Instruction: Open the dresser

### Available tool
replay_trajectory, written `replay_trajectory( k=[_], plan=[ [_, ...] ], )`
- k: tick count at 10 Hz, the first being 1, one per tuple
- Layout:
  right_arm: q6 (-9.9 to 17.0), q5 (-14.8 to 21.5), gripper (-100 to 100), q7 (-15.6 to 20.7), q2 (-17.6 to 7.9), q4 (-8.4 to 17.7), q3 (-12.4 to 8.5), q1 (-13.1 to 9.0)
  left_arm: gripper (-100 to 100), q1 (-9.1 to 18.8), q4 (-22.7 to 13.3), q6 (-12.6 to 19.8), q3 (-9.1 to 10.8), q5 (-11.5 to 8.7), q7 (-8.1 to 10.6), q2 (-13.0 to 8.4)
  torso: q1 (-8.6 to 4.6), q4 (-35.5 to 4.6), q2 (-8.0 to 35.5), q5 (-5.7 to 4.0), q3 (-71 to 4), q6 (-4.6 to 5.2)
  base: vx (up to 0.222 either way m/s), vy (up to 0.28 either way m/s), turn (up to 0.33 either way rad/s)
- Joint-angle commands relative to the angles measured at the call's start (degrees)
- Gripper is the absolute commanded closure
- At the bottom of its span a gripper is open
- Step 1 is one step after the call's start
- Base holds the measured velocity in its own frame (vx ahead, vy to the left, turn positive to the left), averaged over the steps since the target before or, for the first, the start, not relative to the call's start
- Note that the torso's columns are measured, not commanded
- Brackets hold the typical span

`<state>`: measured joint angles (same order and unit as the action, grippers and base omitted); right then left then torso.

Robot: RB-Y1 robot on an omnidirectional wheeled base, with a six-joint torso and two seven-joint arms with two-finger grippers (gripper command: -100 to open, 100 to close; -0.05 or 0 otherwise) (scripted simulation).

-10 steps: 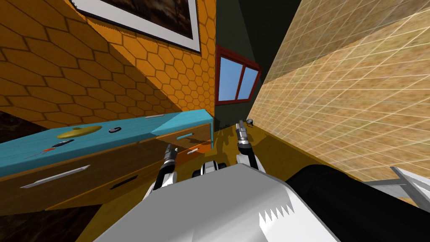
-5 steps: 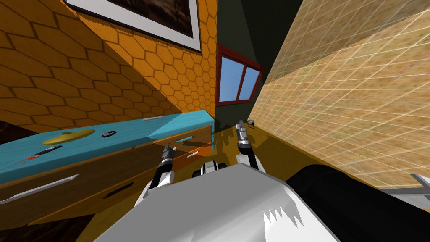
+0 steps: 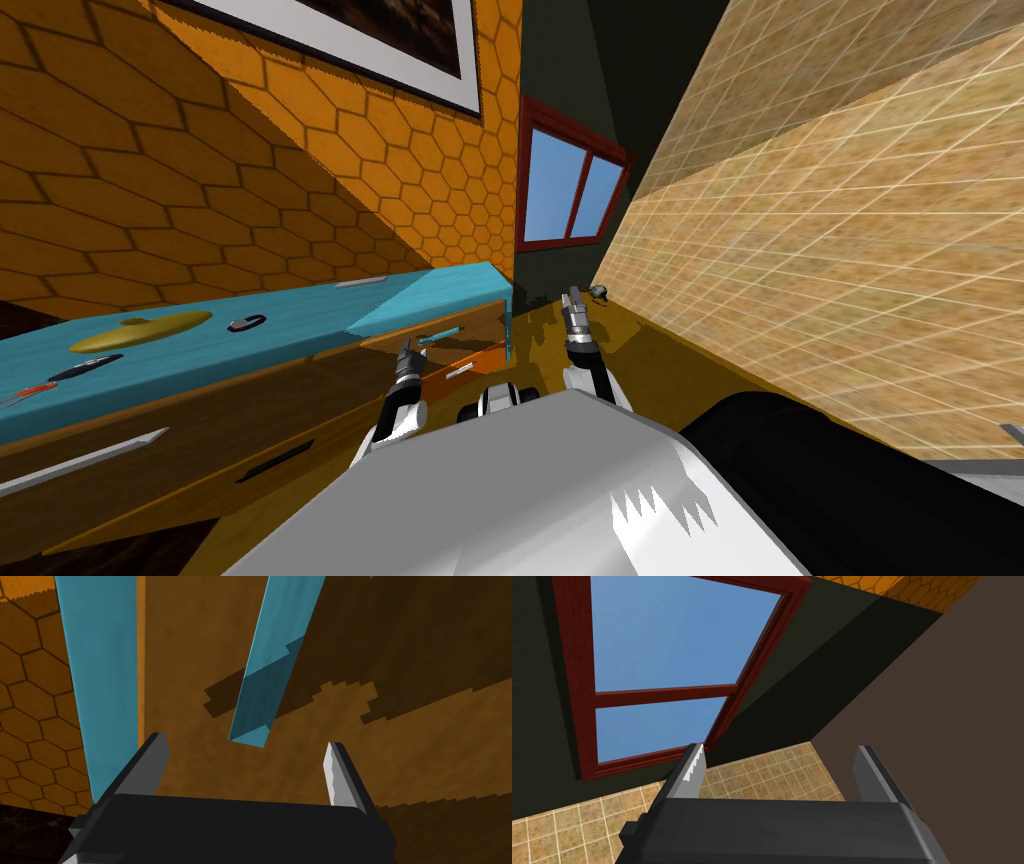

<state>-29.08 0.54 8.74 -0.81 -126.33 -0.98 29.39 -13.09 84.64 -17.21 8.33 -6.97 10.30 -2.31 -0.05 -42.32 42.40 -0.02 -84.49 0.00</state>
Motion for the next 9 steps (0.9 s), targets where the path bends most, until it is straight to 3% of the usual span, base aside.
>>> replay_trajectory(
  k=[1, 2, 3, 8, 9],
  plan=[
    [0.00, 0.00, 0, 0.00, 0.00, 0.00, 0.00, 0.00, -100, -0.03, 0.47, 0.32, 0.04, 0.02, -0.05, 1.31, 0.05, 0.04, -0.13, 0.01, -0.09, 0.00, 0.000, 0.000, 0.000],
    [0.00, 0.00, 0, 0.00, 0.00, 0.00, 0.00, 0.00, -100, -0.04, 0.55, 0.44, 0.03, 0.03, -0.08, 1.45, 0.08, 0.06, -0.18, 0.02, -0.12, -0.01, 0.000, 0.000, 0.000],
    [0.00, 0.00, 0, 0.00, 0.00, 0.00, 0.00, 0.00, 100, -0.04, 0.54, 0.43, 0.03, 0.03, -0.08, 1.43, 0.08, 0.05, -0.17, 0.02, -0.11, 0.00, 0.000, 0.000, 0.000],
    [0.00, 0.00, 0, 0.00, 0.01, 0.00, 0.01, -0.03, 100, -1.25, 2.51, 1.23, -0.47, 0.07, 0.12, 1.35, 0.00, 0.00, -0.02, -0.01, 0.00, 0.00, -0.160, -0.048, 0.011],
    [0.00, 0.00, 0, 0.00, 0.00, 0.00, 0.00, -0.01, -100, -1.26, 2.68, 1.42, -0.46, 0.07, 0.12, -1.27, 0.18, 0.11, -0.47, 0.05, -0.27, 0.00, -0.016, -0.008, -0.005]
  ],
)
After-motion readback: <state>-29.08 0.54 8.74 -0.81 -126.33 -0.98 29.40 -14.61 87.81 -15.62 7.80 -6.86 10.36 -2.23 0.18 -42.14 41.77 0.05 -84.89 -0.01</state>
